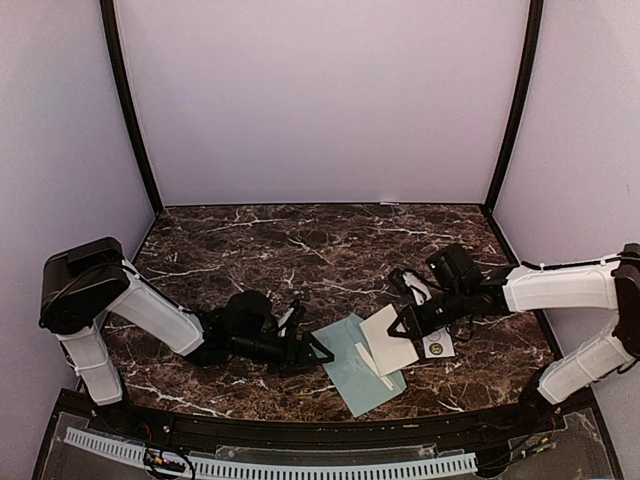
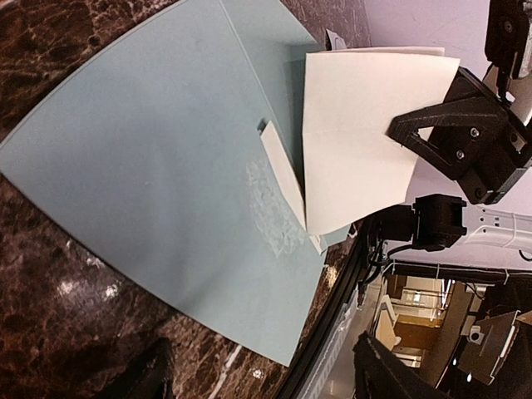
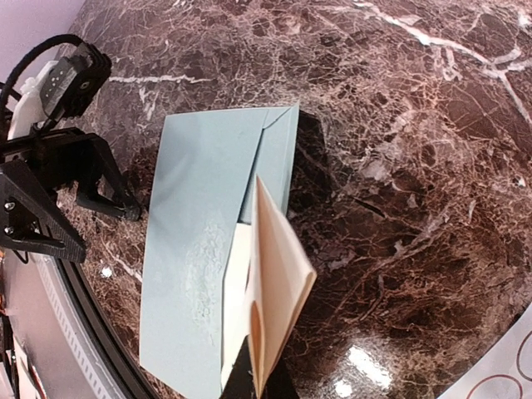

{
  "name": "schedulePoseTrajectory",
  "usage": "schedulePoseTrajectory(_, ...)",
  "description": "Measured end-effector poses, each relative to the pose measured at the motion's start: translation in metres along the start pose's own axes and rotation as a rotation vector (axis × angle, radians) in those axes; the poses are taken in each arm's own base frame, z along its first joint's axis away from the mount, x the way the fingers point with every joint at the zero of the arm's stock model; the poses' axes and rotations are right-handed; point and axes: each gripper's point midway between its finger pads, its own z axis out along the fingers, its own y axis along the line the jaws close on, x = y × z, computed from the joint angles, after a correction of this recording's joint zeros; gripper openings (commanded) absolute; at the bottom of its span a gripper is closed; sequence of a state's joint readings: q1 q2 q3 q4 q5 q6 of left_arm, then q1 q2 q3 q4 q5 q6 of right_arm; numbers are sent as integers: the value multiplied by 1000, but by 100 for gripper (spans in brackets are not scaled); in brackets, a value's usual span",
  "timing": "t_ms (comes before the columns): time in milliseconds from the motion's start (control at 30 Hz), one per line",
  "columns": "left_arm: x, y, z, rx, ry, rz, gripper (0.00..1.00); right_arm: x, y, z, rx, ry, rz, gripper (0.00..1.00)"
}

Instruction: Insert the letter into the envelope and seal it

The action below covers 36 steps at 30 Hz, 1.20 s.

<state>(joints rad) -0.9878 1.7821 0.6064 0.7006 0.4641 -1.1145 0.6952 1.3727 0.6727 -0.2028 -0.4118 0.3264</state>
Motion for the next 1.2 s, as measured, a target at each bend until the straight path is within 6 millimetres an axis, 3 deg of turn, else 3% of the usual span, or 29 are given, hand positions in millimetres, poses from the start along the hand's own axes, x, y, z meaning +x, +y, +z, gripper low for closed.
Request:
schedulePoseTrajectory(700,5,-5,8,37,40,-9,72,17,-19,19,62,77,21,0)
schedulePoseTrajectory(1200,5,-8,12,57,55,-6,72,15,-14,25,37,72,31,0)
